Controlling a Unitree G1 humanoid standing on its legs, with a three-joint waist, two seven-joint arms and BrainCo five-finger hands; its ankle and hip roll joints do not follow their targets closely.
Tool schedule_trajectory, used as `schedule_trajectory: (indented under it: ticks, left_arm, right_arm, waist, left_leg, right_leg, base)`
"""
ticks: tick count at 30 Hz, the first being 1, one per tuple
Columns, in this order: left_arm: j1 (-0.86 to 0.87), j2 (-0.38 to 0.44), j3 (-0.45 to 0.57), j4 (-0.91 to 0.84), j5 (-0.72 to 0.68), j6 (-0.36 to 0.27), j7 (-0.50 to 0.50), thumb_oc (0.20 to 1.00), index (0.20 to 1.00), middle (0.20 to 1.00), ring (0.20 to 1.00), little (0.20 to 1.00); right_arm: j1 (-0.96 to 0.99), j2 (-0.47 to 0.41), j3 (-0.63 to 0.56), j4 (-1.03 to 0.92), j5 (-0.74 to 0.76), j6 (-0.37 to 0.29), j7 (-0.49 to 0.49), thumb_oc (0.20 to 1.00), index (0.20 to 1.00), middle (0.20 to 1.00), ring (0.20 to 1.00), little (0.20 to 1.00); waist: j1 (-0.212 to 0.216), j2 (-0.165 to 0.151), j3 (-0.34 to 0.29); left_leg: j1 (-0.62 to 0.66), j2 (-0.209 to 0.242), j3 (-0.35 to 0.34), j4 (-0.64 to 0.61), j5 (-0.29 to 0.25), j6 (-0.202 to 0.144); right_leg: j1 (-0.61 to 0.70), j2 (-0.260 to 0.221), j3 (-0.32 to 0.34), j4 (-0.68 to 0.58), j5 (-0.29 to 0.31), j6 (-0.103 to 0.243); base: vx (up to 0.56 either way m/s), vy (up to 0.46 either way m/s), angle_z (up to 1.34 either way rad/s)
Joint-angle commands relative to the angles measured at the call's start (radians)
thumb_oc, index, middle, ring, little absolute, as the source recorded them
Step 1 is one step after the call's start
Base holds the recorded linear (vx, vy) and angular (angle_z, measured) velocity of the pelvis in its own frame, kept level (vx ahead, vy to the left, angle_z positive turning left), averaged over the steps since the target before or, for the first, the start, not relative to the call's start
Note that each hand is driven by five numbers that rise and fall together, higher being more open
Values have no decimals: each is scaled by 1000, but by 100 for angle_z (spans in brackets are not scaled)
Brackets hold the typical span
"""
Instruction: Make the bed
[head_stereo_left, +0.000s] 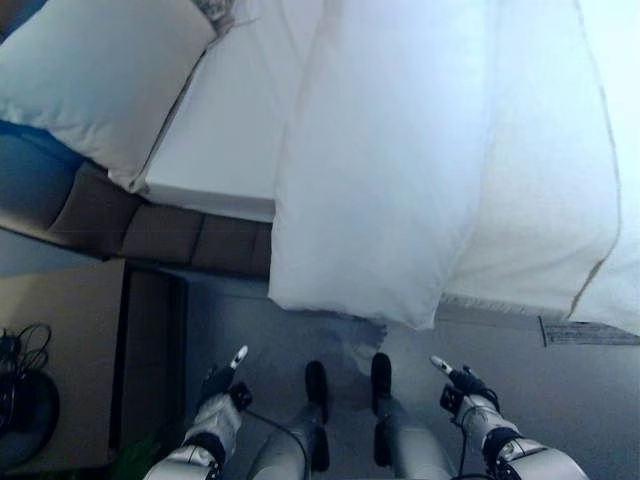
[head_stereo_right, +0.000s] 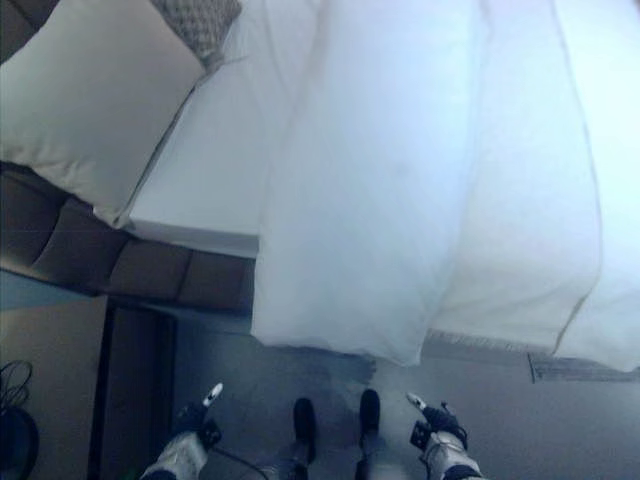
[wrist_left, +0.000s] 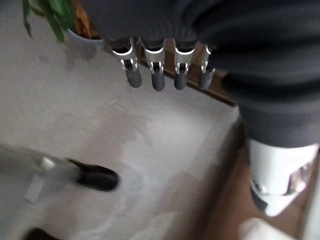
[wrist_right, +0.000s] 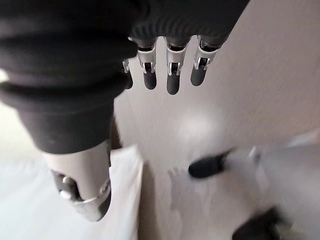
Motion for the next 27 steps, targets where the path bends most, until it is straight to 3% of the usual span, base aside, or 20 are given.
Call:
schedule_trajectory:
  ticks: [1,5,8,12,16,18,22,25,26,27]
  left_arm:
    - [17,-10,3,55,122,27,-49,1000,1000,1000,1000,1000]
    - [24,0,-26,-4,153,20,-72,1000,1000,1000,1000,1000]
    - [57,55,-38,-287,133,-14,-79,1000,1000,1000,1000,1000]
    - [65,128,-41,-529,104,-51,-109,1000,1000,1000,1000,1000]
    - [17,167,-44,-649,1,-75,-154,1000,1000,1000,1000,1000]
    - [-65,182,-56,-712,-99,-85,-181,1000,1000,1000,1000,1000]
    - [-166,183,-100,-786,-205,-103,-231,1000,1000,1000,1000,1000]
    - [-245,176,-148,-793,-274,-100,-254,1000,1000,1000,1000,1000]
    - [-357,171,-211,-780,-343,-99,-272,1000,1000,1000,1000,1000]
    - [-415,180,-236,-768,-364,-104,-271,1000,1000,1000,1000,1000]
  right_arm:
    - [35,-36,-67,13,-9,18,36,1000,1000,1000,1000,1000]
    - [41,-45,-68,-31,-16,11,59,1000,1000,1000,1000,1000]
    - [58,-84,-4,-312,-117,-19,70,1000,1000,1000,1000,1000]
    - [57,-171,61,-609,-240,-43,99,1000,1000,1000,1000,1000]
    - [-7,-221,78,-727,-223,-59,130,1000,1000,1000,1000,1000]
    - [-93,-254,108,-806,-195,-69,158,1000,1000,1000,1000,1000]
    - [-152,-259,120,-907,-128,-83,175,1000,1000,1000,1000,1000]
    - [-219,-265,137,-944,-66,-100,169,1000,1000,1000,1000,1000]
    - [-324,-267,183,-932,36,-121,169,1000,1000,1000,1000,1000]
    - [-384,-275,210,-922,64,-130,166,1000,1000,1000,1000,1000]
  waist:
    - [1,56,-85]
    - [-7,66,-106]
    - [-7,72,-106]
    - [-4,80,-93]
    - [1,74,-92]
    - [-6,67,-65]
    - [-19,61,-76]
    - [-35,71,-70]
    - [-41,80,-33]
    - [-35,82,-9]
  left_leg:
    - [-24,-23,-22,51,-54,-43]
    - [29,-26,-18,35,-63,-40]
    - [58,-22,-7,32,-69,-35]
    - [79,-5,6,21,-64,-36]
    - [86,0,18,1,-62,-48]
    - [102,4,12,8,-74,-54]
    - [115,0,-15,27,-95,-70]
    - [59,11,-30,120,-113,-88]
    - [-21,21,-45,282,-139,-109]
    - [-66,10,-75,337,-127,-118]
  right_leg:
    - [53,-9,-44,83,-105,80]
    - [86,-13,-51,92,-116,89]
    - [81,-24,-57,156,-121,105]
    - [42,-35,-79,254,-120,119]
    - [-1,-45,-126,176,-85,109]
    - [-78,-52,-163,117,-24,118]
    - [-60,-55,-151,106,-23,105]
    - [-71,-59,-159,130,-42,87]
    - [-66,-67,-174,160,-73,61]
    - [-68,-64,-171,167,-80,51]
  base:
    - [104,92,-6]
    - [66,83,-3]
    - [1,69,-3]
    - [-5,17,-32]
    - [30,-77,-2]
    - [86,-181,-30]
    - [139,-188,4]
    - [39,-195,83]
    - [-31,-175,50]
    - [-41,-222,48]
